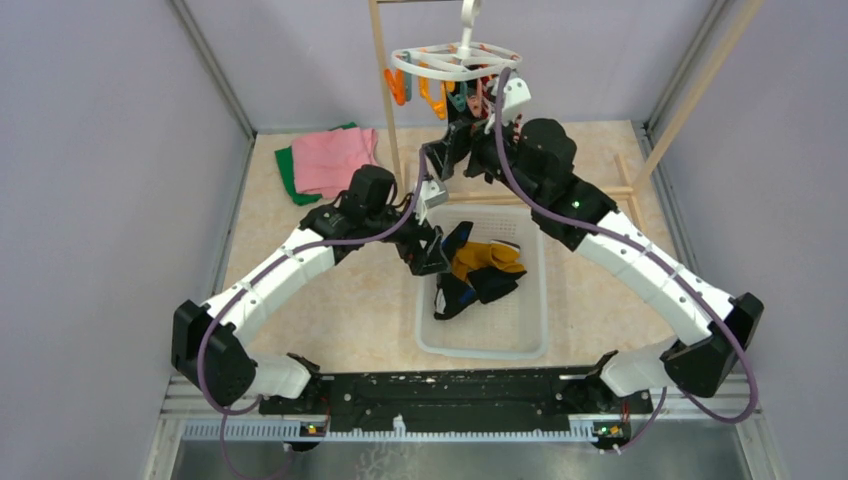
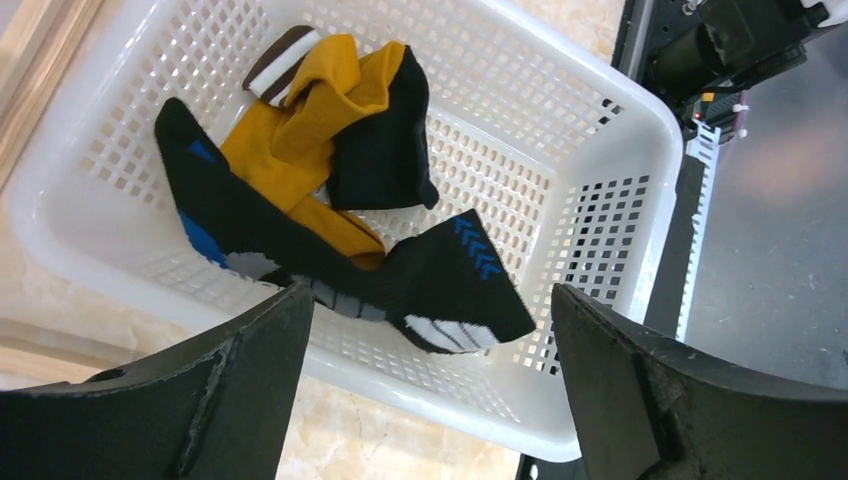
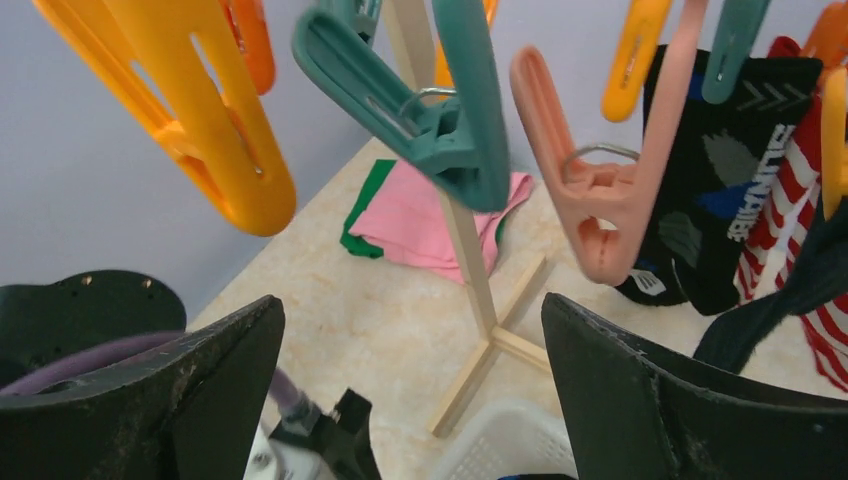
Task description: Remove the socks clipped to the hanger
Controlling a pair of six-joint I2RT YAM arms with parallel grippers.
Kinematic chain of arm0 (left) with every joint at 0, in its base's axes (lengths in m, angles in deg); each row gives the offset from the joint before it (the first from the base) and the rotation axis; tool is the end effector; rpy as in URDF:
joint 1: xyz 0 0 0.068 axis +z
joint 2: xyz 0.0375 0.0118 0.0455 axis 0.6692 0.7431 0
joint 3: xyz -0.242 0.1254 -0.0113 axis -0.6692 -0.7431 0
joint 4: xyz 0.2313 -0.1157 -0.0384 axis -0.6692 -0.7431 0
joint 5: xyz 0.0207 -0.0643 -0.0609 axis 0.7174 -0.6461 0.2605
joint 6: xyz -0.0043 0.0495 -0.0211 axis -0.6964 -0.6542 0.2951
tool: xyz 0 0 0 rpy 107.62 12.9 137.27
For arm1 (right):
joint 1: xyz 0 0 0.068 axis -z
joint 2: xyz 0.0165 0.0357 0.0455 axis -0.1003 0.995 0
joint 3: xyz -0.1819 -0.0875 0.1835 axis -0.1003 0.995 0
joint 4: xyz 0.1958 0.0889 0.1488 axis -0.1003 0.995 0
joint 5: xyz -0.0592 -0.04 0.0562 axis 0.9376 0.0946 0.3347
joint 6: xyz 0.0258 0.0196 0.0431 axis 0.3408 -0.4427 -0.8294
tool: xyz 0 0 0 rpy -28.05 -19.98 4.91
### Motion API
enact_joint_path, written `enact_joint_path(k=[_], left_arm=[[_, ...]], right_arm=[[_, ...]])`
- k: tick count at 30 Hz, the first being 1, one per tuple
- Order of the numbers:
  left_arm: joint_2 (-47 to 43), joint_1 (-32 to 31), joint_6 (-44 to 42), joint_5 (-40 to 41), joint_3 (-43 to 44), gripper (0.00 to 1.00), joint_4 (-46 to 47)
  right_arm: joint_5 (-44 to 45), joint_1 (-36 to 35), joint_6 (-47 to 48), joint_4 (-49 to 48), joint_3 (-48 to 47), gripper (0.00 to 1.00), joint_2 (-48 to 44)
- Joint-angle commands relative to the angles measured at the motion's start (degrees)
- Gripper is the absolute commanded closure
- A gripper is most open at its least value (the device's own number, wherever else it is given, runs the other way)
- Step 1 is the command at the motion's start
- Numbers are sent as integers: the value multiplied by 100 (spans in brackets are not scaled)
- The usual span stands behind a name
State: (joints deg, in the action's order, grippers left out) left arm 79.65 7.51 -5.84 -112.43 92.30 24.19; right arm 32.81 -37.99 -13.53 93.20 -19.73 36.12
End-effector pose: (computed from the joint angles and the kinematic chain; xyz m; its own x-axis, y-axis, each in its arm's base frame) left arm 0.2283 -0.1848 0.3256 -0.3822 0.3940 -0.8358 0.9149 0.2884 -0.2825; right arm 0.2344 0.2205 0.4588 -0.1389 0.1688 -0.9758 -0.6176 0.7555 0.2186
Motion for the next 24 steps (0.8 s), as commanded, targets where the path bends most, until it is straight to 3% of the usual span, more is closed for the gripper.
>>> enact_joint_path(k=[1, 8, 13, 17, 24], left_arm=[[-115, 15, -100, 426, 354, 6, -133], [-10, 269, 201, 311, 984, 6, -226], [49, 371, 445, 92, 1296, 7, -299], [34, 469, 612, -51, 1430, 7, -320], [-14, 711, 748, -362, 1559, 7, -423]], right_arm=[[62, -25, -227, -196, 379, 1, -700], [654, 138, -266, -117, 1824, 1, -1879], [432, 1153, -182, -284, 2740, 1, -2303], [-13, 1706, 307, -1134, 2999, 1, -1826], [-799, 1877, 910, -2615, 2315, 2, -359]])
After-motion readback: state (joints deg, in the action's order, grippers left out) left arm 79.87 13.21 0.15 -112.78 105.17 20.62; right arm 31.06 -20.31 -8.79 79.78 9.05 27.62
